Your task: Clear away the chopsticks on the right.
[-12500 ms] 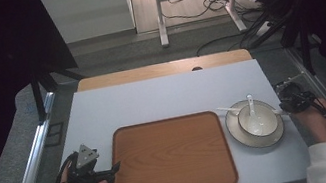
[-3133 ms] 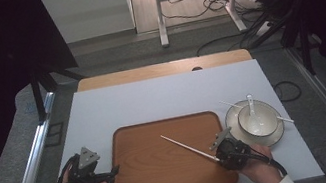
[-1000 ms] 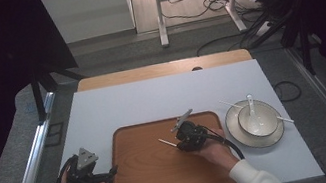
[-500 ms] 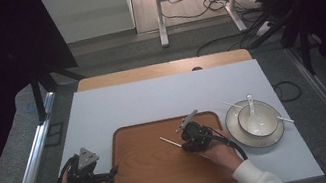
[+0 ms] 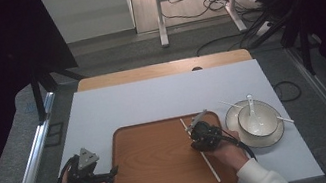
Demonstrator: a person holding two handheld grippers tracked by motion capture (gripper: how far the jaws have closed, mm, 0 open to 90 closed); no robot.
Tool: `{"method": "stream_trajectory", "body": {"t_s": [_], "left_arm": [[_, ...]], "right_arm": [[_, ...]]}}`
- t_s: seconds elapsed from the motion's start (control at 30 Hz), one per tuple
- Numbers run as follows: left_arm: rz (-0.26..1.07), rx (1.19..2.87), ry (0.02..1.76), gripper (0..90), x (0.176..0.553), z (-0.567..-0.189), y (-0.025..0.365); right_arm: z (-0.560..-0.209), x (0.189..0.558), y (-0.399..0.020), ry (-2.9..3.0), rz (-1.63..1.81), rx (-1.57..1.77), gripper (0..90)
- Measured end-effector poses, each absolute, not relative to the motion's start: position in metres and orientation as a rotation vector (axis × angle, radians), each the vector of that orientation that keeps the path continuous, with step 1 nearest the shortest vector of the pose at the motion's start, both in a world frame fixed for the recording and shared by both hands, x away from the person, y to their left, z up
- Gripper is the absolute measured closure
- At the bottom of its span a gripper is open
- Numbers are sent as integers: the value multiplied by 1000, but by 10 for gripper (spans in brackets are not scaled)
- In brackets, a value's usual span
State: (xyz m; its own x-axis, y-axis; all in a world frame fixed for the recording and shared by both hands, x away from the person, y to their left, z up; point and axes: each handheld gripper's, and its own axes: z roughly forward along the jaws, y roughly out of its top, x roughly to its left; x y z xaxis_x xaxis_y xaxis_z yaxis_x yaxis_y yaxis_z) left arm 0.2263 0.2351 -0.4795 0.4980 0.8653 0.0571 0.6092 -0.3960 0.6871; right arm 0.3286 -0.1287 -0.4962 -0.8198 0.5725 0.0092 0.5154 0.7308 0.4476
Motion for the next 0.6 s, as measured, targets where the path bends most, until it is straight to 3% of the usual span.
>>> {"method": "stream_trajectory", "body": {"t_s": [0.6], "left_arm": [[553,2141,1208,128,226,-480,236]], "right_arm": [[-495,325,-158,2770,602,964,897]]}}
